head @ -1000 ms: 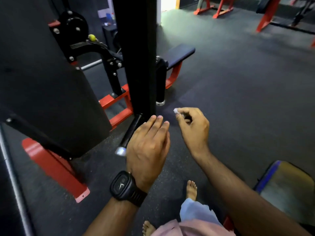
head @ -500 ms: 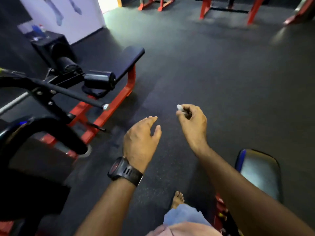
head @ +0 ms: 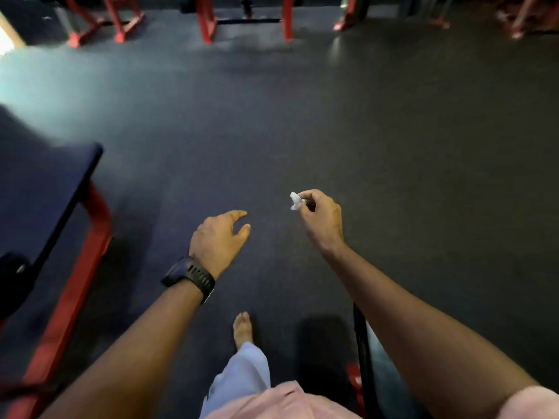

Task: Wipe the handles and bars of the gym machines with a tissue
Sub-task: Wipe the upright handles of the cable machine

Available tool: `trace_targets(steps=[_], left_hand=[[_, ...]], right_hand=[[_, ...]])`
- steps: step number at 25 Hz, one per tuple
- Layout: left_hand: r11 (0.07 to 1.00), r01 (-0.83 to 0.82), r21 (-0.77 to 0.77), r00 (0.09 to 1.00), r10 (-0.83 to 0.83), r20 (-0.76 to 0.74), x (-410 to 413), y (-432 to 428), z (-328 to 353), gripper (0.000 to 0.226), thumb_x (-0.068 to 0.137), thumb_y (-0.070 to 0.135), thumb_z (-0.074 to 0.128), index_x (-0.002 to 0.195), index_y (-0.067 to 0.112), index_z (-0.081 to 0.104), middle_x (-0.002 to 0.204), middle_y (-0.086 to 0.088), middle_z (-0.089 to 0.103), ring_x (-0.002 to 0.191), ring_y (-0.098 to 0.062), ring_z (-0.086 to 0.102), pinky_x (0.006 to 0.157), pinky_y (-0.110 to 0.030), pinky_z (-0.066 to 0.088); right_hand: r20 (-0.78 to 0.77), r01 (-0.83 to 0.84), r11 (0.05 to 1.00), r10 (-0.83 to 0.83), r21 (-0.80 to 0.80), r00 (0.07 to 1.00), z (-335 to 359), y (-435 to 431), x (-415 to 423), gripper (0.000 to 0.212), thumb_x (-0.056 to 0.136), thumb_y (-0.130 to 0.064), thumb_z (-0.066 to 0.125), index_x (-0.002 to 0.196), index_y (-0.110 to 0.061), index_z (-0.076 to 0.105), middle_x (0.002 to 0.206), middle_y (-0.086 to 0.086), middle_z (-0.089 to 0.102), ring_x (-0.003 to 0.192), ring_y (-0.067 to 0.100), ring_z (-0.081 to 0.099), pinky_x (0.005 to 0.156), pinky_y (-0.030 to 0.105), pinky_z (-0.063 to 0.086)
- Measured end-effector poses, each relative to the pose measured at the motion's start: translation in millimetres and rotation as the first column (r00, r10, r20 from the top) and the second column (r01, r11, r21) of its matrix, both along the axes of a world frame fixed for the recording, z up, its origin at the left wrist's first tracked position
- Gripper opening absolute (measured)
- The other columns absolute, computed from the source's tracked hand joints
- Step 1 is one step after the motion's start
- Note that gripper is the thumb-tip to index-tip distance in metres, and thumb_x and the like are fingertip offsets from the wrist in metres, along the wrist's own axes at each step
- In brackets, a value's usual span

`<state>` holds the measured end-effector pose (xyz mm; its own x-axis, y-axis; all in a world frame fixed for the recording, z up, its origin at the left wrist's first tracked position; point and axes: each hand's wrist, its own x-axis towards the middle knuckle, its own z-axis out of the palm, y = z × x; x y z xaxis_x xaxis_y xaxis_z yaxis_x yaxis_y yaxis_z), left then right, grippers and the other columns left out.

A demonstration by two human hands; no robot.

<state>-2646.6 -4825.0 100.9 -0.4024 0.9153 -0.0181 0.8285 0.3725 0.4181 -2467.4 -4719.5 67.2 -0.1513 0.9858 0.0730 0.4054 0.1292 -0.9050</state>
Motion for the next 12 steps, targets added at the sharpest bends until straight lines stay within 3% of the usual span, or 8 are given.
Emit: trace_targets(steps=[4,7,8,11,12], left_hand=[[0.964,0.264,0.003,0.964,-0.264,0.004,-12.9,167.3,0.4,0.042,0.096,0.042,0.056,0.136,0.031,0.057,0.124,0.002,0.068,0.111,-0.024,0.063,0.091,-0.038,0.053],[0.876,0.482,-0.001,0.876,-0.482,0.003,-1.9,270.8,12.1,0.042,0.096,0.042,0.056,0.136,0.030,0.057,0.122,0.002,0.068,0.112,-0.023,0.063,0.092,-0.038,0.052],[0.829,0.559,-0.006,0.829,-0.559,-0.004,5.6,307.6,18.5,0.041,0.096,0.042,0.056,0.135,0.031,0.057,0.122,0.002,0.068,0.113,-0.023,0.063,0.092,-0.039,0.052],[0.660,0.751,0.014,0.660,-0.751,-0.026,48.0,399.1,36.5,0.040,0.095,0.043,0.056,0.134,0.031,0.058,0.126,0.002,0.067,0.114,-0.024,0.062,0.092,-0.039,0.052],[0.601,0.799,0.025,0.601,-0.799,-0.022,67.3,423.4,41.8,0.040,0.095,0.043,0.056,0.133,0.031,0.059,0.126,0.002,0.067,0.114,-0.024,0.062,0.092,-0.040,0.052]], right_hand=[[-0.011,0.274,0.960,-0.274,0.064,0.962,9.2,123.9,23.1,0.010,0.095,-0.024,0.065,0.099,-0.016,0.069,0.077,-0.015,0.068,0.079,-0.003,0.061,0.067,0.009,0.041],[-0.028,0.479,0.876,-0.478,0.058,0.878,22.2,184.0,44.7,0.007,0.095,-0.017,0.062,0.099,-0.015,0.067,0.081,-0.016,0.067,0.075,-0.013,0.060,0.066,0.004,0.041],[-0.033,0.549,0.833,-0.548,0.065,0.836,28.4,203.5,51.9,0.007,0.095,-0.016,0.060,0.094,-0.016,0.067,0.083,-0.011,0.069,0.076,-0.015,0.061,0.067,0.005,0.043],[-0.004,0.740,0.666,-0.743,0.089,0.669,41.2,244.7,88.6,0.012,0.087,-0.016,0.058,0.080,-0.020,0.067,0.090,-0.009,0.067,0.086,0.000,0.066,0.079,0.028,0.054],[0.001,0.788,0.608,-0.792,0.099,0.611,44.4,256.2,104.9,0.013,0.087,-0.018,0.061,0.080,-0.022,0.071,0.091,-0.010,0.067,0.087,0.001,0.065,0.080,0.028,0.053]])
